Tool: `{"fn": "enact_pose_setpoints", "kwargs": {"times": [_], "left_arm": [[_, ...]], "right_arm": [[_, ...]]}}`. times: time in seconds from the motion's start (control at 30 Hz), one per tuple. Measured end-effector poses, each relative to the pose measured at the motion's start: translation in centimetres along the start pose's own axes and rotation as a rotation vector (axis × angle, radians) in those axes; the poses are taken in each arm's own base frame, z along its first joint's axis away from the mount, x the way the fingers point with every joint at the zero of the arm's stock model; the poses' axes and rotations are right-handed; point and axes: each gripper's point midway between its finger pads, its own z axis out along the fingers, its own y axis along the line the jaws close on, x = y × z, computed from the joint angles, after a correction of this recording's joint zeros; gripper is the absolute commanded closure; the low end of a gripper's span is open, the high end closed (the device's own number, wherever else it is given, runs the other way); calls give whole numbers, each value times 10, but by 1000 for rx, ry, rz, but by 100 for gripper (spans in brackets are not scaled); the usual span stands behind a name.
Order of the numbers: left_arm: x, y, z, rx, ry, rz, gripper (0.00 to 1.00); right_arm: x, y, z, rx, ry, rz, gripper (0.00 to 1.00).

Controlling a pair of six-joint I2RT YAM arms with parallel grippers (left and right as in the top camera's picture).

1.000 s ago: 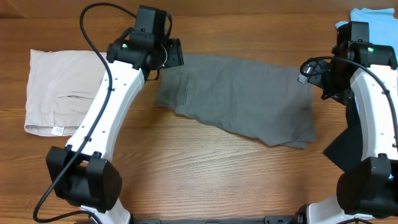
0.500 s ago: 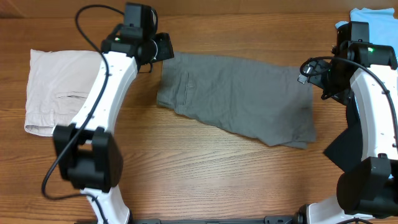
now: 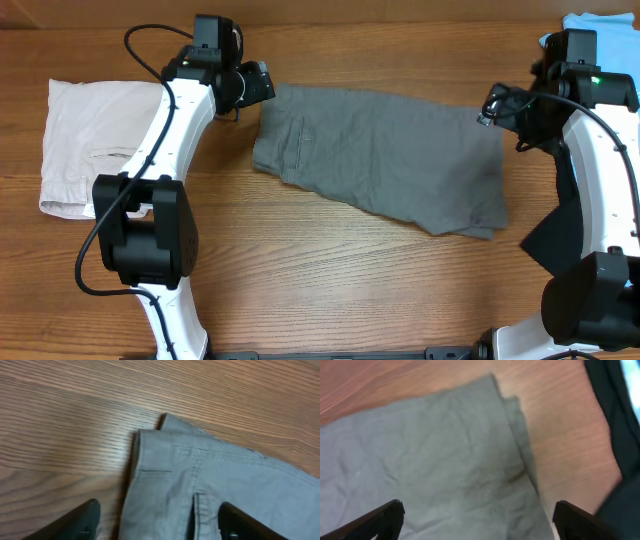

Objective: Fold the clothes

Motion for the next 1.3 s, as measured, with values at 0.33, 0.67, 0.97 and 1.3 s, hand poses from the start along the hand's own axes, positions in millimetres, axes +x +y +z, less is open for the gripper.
{"fn": "enact_pose_setpoints", "kwargs": {"times": [0.33, 0.67, 0.97, 1.3], "left_arm": [[-3, -5, 0, 20, -11, 15, 33], [-17, -12, 2, 31, -78, 33, 34], [3, 0, 43, -10, -7, 30, 34], [5, 4, 45, -25, -3, 29, 33]], "right_arm": [[-48, 18, 23, -60, -155, -175, 19], [-80, 1, 105, 1, -187, -238, 18], [-73, -18, 138, -66, -117, -230, 18], [-57, -8, 174, -161, -52, -263, 18]]}}
